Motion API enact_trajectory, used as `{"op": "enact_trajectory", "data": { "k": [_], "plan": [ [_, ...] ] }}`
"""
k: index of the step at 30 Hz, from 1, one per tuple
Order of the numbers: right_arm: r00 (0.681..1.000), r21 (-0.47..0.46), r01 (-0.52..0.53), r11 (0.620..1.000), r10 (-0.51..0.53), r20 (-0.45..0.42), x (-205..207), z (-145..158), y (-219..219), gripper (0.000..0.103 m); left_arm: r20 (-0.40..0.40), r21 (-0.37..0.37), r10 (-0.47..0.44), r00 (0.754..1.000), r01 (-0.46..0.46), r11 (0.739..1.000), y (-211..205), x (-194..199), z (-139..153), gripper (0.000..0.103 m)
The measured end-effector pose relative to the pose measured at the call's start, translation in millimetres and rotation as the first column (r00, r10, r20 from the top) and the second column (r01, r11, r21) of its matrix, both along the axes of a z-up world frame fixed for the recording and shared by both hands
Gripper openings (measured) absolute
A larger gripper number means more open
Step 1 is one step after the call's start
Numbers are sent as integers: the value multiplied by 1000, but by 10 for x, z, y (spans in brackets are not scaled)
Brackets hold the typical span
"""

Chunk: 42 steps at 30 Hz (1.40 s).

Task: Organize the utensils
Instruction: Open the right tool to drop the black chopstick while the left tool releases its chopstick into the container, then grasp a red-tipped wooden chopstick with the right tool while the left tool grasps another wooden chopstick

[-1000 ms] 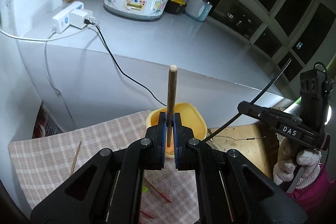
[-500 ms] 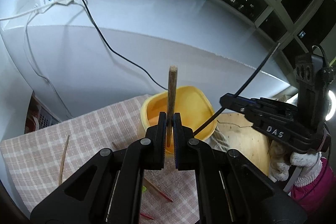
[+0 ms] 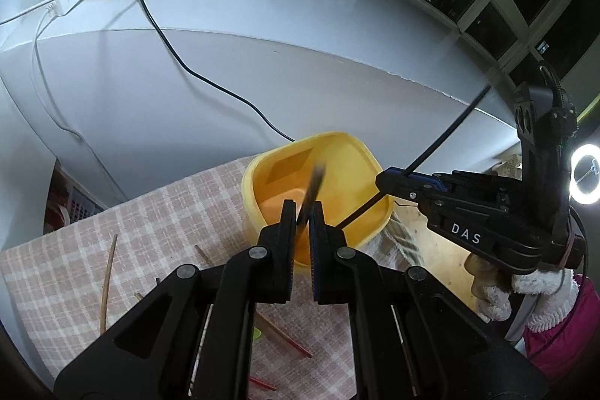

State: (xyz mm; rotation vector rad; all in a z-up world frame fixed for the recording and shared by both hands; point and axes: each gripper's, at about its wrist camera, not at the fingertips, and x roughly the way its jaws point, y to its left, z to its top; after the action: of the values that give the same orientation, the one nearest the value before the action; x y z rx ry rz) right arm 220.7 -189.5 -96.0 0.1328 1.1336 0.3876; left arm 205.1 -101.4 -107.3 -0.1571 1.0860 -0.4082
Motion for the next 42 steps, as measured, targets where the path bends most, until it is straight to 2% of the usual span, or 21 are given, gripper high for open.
{"op": "enact_trajectory", "data": {
  "k": [2,4,7,12,16,23,28,33,39,42],
  "plan": [
    [1000,-5,7,1000,-7,-5,-15,5,-7,5,1,1,5,1000,-5,1000,16,-24,11,14],
    [1000,1,12,1000,-12,-10,-31,11,-19,7,6,0,7,1000,-7,1000,36,-60,29,17],
    [1000,6,22,1000,-22,-3,-66,47,-38,15,17,4,9,1000,-9,1000,71,-117,73,17],
    [999,25,43,999,-43,18,-164,143,-108,15,45,-8,40,998,-40,999,241,-230,189,17],
    [997,43,56,998,-58,44,-290,243,-158,15,77,11,77,994,-78,997,503,-356,296,17],
    [997,122,45,991,-52,55,-535,344,-158,15,120,41,201,972,-208,977,1171,-657,371,17],
    [998,160,11,987,-22,62,-681,393,-69,15,84,80,283,955,-290,954,1617,-868,237,17],
    [997,151,-47,987,38,64,-864,393,112,15,38,111,346,937,-348,931,1944,-1068,60,17],
    [993,136,-114,984,118,-22,-1027,76,422,15,-37,135,336,941,-328,935,2076,-1155,-252,17],
    [988,81,-140,987,145,-60,-1048,-169,604,15,-77,144,313,947,-300,943,2047,-1106,-461,17]
  ]
}}
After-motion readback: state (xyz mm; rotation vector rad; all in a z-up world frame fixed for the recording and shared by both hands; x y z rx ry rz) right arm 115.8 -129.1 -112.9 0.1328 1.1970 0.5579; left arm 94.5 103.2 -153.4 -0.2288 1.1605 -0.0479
